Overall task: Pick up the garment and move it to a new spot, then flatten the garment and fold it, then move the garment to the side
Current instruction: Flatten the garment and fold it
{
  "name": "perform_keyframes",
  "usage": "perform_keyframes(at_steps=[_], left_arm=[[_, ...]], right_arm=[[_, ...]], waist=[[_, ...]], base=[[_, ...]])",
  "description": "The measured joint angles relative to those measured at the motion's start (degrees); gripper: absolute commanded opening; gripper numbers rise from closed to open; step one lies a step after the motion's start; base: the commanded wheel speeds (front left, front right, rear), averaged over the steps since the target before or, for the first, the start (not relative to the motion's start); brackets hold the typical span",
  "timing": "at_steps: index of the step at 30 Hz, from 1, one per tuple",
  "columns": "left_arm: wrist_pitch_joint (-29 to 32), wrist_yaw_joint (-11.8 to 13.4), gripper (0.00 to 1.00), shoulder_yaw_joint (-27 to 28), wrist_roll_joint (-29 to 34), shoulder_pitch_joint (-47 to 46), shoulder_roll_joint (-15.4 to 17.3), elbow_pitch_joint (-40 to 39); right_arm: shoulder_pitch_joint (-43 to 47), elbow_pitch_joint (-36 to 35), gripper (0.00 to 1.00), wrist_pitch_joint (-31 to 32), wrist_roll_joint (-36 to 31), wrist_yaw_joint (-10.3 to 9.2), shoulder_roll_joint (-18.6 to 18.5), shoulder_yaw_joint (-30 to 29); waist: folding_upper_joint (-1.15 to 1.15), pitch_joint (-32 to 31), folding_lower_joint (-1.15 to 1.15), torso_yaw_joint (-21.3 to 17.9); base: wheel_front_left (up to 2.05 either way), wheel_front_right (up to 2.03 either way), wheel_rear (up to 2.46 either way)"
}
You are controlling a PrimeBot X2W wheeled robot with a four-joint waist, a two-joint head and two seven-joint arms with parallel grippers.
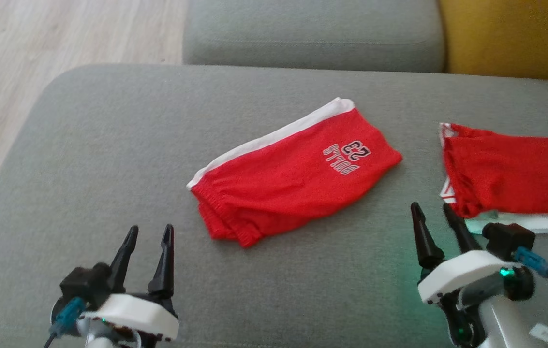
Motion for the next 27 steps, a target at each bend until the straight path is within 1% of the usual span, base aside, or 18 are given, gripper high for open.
perform_keyframes(at_steps=[3, 6, 9, 14, 21, 24, 27], left_arm=[[0.0, -0.2, 1.00, -0.6, -0.1, -1.0, -0.1, 0.1], [0.0, -0.2, 1.00, -0.9, -0.7, -1.9, -0.2, 0.3], [0.0, -0.2, 1.00, -1.4, -0.9, -2.6, -0.2, 0.8], [0.0, -0.2, 1.00, -3.5, -1.7, -3.3, -0.2, 1.7], [0.0, 0.0, 1.00, -6.7, -3.4, -4.8, -0.4, 2.0], [0.0, 0.1, 1.00, -7.2, -3.8, -5.0, -0.3, 2.0], [0.0, 0.5, 1.00, -7.9, -3.8, -5.0, -0.4, 2.0]], right_arm=[[-0.7, 1.6, 1.00, 3.5, 9.4, 0.00, 0.1, 0.5], [-2.9, 4.2, 1.00, 6.5, 17.4, 0.00, 0.1, 0.3], [-6.5, 7.8, 1.00, 8.6, 21.8, 0.00, 0.1, -0.6], [-13.0, 15.4, 1.00, 9.4, 23.8, 0.00, 0.1, -4.4], [-20.6, 27.4, 1.00, 10.9, 23.8, -0.01, 0.0, -10.8], [-23.5, 30.4, 1.00, 10.8, 23.0, -0.01, -0.2, -12.8], [-27.3, 34.8, 1.00, 10.5, 20.1, -0.01, -0.5, -15.2]], waist=[[0.00, 0.9, 0.00, 1.6], [0.00, 1.8, 0.00, 3.5], [0.00, 2.9, 0.00, 5.5], [0.00, 4.6, 0.00, 8.9], [0.00, 6.7, 0.00, 13.6], [0.00, 7.2, 0.00, 14.8], [0.00, 7.9, 0.00, 16.3]], base=[[0.00, 0.00, 0.00], [0.00, 0.00, 0.00], [0.00, 0.00, 0.00], [0.00, 0.00, 0.00], [0.00, 0.00, 0.00], [0.00, 0.00, 0.00], [0.00, 0.00, 0.00]])
